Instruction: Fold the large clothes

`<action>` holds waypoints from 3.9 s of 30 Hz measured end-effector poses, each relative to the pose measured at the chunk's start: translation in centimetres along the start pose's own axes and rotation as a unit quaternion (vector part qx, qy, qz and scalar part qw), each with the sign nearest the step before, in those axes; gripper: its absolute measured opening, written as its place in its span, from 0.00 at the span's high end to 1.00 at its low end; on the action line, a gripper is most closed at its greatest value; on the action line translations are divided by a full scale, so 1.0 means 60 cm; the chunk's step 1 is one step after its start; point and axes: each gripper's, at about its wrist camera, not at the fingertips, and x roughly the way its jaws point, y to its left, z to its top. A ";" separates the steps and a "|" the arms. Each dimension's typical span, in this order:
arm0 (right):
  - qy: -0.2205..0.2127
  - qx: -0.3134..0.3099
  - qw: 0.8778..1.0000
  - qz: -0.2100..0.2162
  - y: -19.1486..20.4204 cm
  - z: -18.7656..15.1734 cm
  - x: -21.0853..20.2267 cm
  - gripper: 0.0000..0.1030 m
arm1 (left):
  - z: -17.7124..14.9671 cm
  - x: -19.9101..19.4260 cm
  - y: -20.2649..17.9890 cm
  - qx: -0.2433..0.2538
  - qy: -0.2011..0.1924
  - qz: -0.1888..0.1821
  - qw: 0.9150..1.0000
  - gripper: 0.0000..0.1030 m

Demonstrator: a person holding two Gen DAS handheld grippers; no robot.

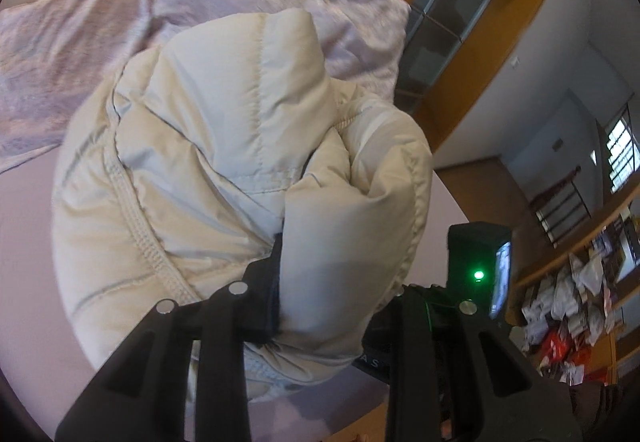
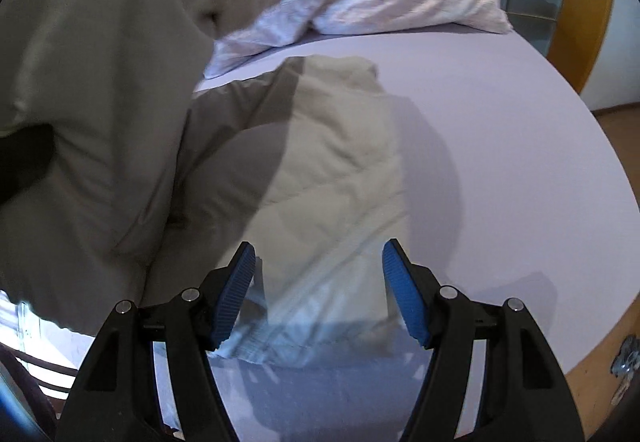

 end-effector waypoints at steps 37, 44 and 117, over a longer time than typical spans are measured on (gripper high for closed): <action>-0.037 0.071 0.996 -0.042 -0.136 0.016 -0.085 0.34 | 0.018 -0.059 0.157 -0.061 -0.018 0.153 0.986 0.23; -0.039 0.078 0.995 -0.048 -0.142 0.020 -0.087 0.34 | 0.008 -0.028 0.168 -0.059 0.001 0.148 0.987 0.23; -0.047 0.003 0.999 -0.012 0.018 0.117 0.046 0.70 | 0.030 0.102 0.183 0.005 0.031 0.165 0.986 0.03</action>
